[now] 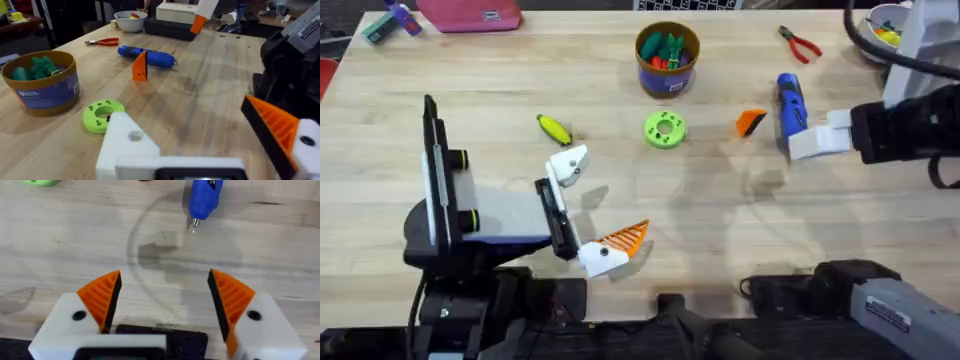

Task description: Pick up the gripper from the table and insert it into the empty holder that is missing its gripper. Then pick up a screw, insert it into the mounting hole, and use the screwdriver to tighten it. Finally, clean up the table by picking up the vegetable and placing it into the bucket.

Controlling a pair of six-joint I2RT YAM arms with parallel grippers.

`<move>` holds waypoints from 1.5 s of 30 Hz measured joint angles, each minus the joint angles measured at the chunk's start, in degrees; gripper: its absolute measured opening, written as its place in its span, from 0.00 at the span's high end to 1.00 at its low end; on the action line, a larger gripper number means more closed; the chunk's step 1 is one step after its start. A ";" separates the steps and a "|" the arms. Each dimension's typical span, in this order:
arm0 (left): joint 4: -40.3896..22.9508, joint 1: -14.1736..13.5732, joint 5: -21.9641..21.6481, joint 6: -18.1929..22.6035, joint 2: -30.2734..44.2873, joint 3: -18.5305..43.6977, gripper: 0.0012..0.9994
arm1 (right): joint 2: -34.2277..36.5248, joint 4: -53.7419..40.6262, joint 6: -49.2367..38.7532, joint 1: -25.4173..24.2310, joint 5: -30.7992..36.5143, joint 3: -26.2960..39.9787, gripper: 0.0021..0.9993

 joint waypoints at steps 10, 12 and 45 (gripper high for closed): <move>0.08 0.00 -0.22 0.00 0.00 0.00 0.01 | 0.00 0.00 0.00 0.00 0.00 0.00 0.01; 0.02 0.00 -0.18 0.00 0.00 0.00 0.01 | 0.00 0.00 0.00 0.00 0.00 0.00 0.01; -0.01 0.00 0.01 -1.53 0.00 0.00 0.01 | 0.00 0.00 0.00 0.00 0.00 0.00 0.01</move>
